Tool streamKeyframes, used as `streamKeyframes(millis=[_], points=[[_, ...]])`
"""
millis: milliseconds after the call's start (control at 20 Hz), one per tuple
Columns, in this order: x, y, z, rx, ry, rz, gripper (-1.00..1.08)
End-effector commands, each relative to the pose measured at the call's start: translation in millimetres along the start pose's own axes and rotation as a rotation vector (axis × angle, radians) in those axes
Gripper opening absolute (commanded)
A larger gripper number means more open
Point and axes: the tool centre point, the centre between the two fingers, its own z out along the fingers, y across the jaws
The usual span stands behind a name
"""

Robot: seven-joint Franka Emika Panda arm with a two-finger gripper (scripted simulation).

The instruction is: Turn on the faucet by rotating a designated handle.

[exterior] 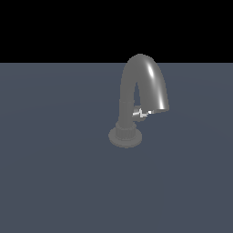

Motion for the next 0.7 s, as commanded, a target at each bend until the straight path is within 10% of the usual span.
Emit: streamKeyframes(millis=[0,650], points=[[0.0,0.0,0.0,0.0,0.0,0.0,-1.0],[19.9,-2.0,-0.3,0.021,-0.065,0.05,-1.0]])
